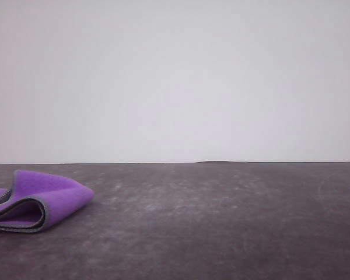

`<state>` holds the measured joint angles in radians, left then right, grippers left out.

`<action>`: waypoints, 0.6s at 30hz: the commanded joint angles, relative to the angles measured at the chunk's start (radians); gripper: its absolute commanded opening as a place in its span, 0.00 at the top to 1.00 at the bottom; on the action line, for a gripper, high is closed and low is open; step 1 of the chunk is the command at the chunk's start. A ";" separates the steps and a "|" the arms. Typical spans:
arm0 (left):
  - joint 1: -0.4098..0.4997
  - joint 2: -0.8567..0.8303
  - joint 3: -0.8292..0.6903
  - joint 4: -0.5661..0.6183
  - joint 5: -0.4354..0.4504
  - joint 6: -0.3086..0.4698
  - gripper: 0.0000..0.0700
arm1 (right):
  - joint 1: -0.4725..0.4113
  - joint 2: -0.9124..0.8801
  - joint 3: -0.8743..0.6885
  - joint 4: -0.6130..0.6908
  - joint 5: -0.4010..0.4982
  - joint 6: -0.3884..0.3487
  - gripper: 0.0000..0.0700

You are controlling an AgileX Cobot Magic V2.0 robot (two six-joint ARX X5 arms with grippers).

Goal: Fold clothes

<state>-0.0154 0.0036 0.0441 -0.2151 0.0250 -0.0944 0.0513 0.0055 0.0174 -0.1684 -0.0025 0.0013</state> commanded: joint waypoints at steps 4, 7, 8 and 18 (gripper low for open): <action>0.001 0.000 -0.008 -0.031 -0.003 -0.001 0.98 | -0.002 -0.002 -0.005 0.011 0.003 0.011 0.99; 0.001 0.000 -0.008 -0.031 -0.003 -0.001 0.98 | -0.002 -0.002 -0.005 0.011 0.003 0.011 0.99; 0.001 0.000 -0.008 -0.031 -0.003 -0.001 0.98 | -0.002 -0.002 -0.005 0.011 0.003 0.011 0.99; 0.001 0.000 -0.008 -0.031 -0.003 -0.001 0.98 | -0.002 -0.002 -0.005 0.011 0.003 0.011 0.99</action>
<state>-0.0154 0.0036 0.0441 -0.2151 0.0250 -0.0944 0.0513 0.0053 0.0174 -0.1684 -0.0029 0.0013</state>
